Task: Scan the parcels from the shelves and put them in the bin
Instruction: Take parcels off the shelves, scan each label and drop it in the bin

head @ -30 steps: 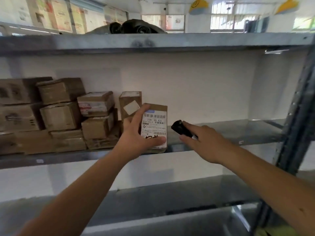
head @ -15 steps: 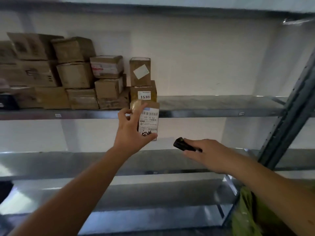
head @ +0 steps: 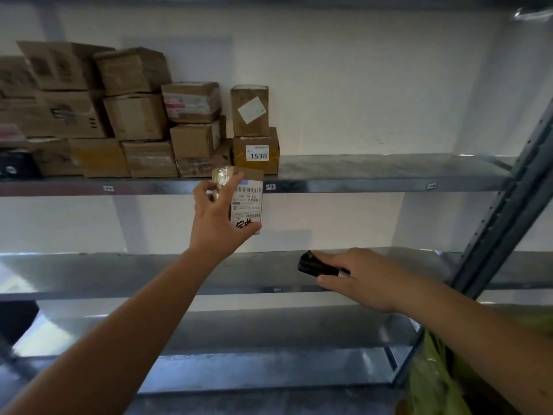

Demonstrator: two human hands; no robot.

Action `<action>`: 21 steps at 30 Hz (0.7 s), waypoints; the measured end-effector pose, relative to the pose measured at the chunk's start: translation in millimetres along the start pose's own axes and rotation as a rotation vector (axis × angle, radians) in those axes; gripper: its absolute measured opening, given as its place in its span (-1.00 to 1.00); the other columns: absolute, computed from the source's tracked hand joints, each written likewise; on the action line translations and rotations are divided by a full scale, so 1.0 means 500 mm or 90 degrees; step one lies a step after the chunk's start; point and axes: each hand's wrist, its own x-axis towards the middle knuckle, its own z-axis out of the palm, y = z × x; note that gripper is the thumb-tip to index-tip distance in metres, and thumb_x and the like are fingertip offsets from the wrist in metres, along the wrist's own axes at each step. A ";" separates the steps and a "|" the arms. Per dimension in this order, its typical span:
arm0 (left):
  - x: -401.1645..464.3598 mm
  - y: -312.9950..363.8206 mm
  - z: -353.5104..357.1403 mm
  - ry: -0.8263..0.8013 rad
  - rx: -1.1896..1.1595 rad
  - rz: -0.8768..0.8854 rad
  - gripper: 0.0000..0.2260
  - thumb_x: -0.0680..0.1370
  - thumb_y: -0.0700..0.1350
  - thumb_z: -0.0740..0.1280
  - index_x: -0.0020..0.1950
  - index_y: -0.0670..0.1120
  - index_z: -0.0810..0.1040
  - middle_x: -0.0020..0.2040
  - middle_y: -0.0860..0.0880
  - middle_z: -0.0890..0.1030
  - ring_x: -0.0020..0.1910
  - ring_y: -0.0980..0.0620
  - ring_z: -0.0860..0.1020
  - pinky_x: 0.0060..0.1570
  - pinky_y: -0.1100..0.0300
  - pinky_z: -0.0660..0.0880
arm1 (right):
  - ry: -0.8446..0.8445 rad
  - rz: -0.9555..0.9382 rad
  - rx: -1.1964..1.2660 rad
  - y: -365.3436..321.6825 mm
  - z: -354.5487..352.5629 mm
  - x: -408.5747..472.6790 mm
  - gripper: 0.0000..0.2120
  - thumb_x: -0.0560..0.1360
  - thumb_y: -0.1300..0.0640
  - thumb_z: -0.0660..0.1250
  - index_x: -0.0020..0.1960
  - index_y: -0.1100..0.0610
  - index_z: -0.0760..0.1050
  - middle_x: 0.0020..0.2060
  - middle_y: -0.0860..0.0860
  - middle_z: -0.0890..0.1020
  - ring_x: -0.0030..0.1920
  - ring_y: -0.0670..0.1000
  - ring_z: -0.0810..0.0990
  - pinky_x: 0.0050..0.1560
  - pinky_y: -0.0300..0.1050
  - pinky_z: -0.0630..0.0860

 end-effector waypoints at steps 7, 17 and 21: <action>-0.004 -0.005 -0.002 0.016 0.008 0.003 -0.04 0.33 0.11 0.68 0.58 0.30 0.19 0.50 -0.07 0.11 0.41 -0.17 0.33 0.30 -0.10 0.57 | -0.022 -0.007 -0.029 -0.009 0.001 -0.010 -0.43 0.61 -0.37 0.18 0.58 -0.37 0.18 -0.02 -0.20 0.57 -0.09 -0.10 0.59 0.04 -0.04 0.60; -0.018 -0.014 -0.002 -0.007 -0.015 -0.002 -0.06 0.34 0.10 0.68 0.56 0.34 0.18 0.49 0.00 0.08 0.43 -0.14 0.33 0.31 -0.12 0.58 | -0.016 0.006 -0.054 -0.023 -0.008 -0.018 -0.42 0.61 -0.37 0.17 0.60 -0.34 0.17 -0.06 -0.16 0.55 -0.12 -0.09 0.58 0.04 -0.04 0.59; -0.033 -0.010 0.010 -0.027 -0.034 -0.020 -0.06 0.35 0.10 0.68 0.56 0.35 0.16 0.49 0.06 0.07 0.43 -0.14 0.35 0.30 -0.07 0.59 | -0.003 0.031 -0.062 -0.020 -0.011 -0.026 -0.42 0.62 -0.34 0.17 0.61 -0.32 0.15 -0.05 -0.14 0.52 -0.10 -0.07 0.57 0.03 -0.06 0.57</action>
